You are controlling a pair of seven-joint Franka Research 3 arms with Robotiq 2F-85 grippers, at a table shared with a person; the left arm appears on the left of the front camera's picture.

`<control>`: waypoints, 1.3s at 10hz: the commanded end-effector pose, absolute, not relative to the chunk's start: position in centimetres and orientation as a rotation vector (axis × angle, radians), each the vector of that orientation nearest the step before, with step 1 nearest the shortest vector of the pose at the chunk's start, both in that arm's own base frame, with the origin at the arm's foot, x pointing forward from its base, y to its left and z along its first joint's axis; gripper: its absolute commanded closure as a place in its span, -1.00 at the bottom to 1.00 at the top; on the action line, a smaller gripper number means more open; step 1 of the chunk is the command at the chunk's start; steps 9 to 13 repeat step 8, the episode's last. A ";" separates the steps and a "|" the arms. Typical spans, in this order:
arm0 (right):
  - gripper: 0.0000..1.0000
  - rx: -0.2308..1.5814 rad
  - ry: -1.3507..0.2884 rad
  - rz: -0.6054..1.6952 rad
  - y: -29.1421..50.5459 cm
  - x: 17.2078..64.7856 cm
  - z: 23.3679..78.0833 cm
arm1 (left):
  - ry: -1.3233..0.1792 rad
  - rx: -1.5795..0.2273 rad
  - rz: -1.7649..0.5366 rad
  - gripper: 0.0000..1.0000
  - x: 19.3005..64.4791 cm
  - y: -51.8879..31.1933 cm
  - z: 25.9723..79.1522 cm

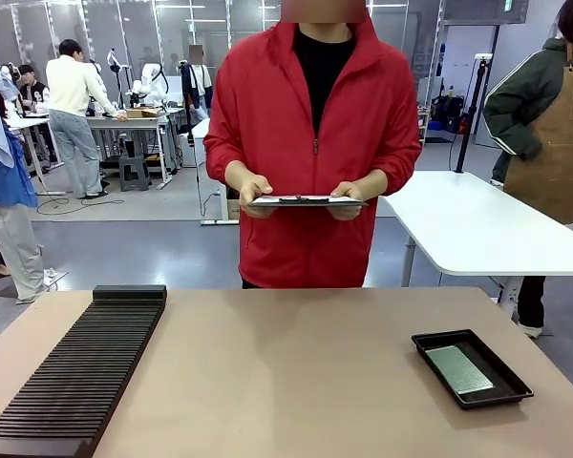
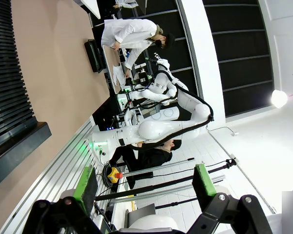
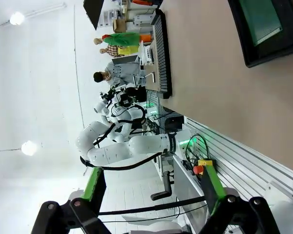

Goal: Inspect the PCB.
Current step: Place the Blank PCB in the ESD tray.

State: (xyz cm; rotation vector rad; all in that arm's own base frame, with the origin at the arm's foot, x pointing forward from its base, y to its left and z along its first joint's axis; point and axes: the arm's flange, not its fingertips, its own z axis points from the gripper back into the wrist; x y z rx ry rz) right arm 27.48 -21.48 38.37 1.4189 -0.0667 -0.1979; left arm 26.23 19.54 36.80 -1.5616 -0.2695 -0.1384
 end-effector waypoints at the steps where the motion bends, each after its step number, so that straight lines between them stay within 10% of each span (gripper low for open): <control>1: -1.00 1.430 -0.071 -0.197 -21.1 27.2 38.7 | -0.267 -1.555 -0.142 -1.00 26.2 19.7 36.9; 13: -1.00 1.430 -0.071 -0.197 -21.1 27.2 38.7 | -0.267 -1.555 -0.142 -1.00 26.2 19.7 36.9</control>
